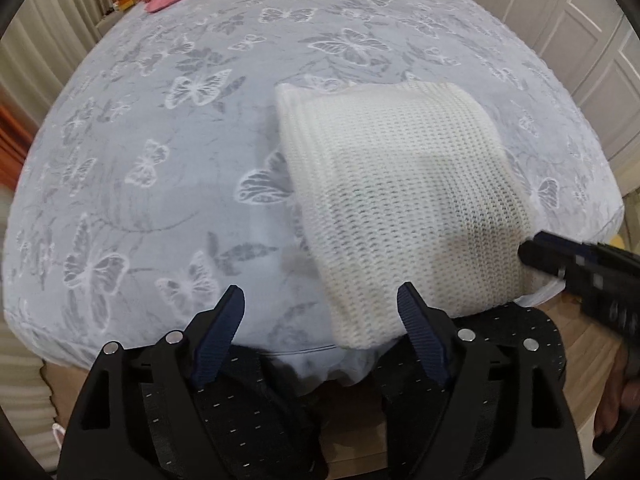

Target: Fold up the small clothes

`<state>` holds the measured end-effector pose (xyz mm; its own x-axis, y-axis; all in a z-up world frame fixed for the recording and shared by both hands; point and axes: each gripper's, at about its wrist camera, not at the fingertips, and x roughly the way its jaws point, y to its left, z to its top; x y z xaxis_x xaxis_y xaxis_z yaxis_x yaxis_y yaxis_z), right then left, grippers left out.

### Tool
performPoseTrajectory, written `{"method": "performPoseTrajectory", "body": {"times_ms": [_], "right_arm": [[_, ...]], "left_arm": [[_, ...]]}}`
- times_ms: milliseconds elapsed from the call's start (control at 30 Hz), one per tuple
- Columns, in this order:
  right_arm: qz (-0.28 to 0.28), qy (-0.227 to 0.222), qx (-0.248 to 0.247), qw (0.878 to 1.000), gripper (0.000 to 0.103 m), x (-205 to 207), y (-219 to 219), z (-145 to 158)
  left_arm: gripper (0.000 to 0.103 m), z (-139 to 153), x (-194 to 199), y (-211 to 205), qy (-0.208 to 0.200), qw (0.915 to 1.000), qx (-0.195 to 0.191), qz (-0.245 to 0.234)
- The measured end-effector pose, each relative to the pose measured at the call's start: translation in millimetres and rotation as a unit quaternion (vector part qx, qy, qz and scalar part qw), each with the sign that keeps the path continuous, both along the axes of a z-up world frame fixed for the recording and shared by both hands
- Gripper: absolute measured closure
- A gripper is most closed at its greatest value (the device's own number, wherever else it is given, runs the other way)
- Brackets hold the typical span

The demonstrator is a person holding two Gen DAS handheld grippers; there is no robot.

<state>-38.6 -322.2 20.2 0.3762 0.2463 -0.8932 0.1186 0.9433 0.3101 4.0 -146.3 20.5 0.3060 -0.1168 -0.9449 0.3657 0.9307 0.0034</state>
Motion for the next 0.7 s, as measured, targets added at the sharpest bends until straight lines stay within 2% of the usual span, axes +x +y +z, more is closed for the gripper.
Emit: {"method": "performPoseTrajectory", "body": {"times_ms": [133, 200, 300, 333, 367, 400, 467, 533, 700], "right_arm": [[0.055, 0.004, -0.011, 0.998, 0.073, 15, 46, -7], [0.059, 0.033, -0.007, 0.998, 0.073, 30, 57, -27], [0.088, 0.102, 0.012, 0.991, 0.072, 51, 86, -71], [0.099, 0.115, -0.002, 0.989, 0.072, 55, 97, -87], [0.103, 0.107, -0.017, 0.989, 0.072, 56, 102, -88], [0.104, 0.105, -0.025, 0.989, 0.072, 58, 105, -85], [0.091, 0.098, -0.011, 0.991, 0.072, 57, 100, -72], [0.077, 0.066, 0.013, 0.995, 0.072, 46, 83, -50], [0.008, 0.011, -0.012, 1.000, 0.070, 24, 23, -7]], "left_arm": [[0.024, 10, -3, 26, -0.009, 0.9996, -0.001, 0.028], [0.022, 14, -5, 38, -0.014, 0.9992, 0.002, 0.037], [0.018, 18, -10, 58, -0.023, 0.9982, 0.011, 0.055], [0.018, 19, -11, 63, -0.024, 0.9978, 0.013, 0.061], [0.018, 20, -11, 67, -0.025, 0.9975, 0.015, 0.064], [0.018, 21, -12, 69, -0.027, 0.9974, 0.017, 0.065], [0.018, 23, -13, 72, -0.033, 0.9971, 0.019, 0.066], [0.018, 25, -14, 72, -0.035, 0.9972, 0.017, 0.065], [0.018, 20, -10, 58, -0.034, 0.9980, 0.017, 0.050]]}}
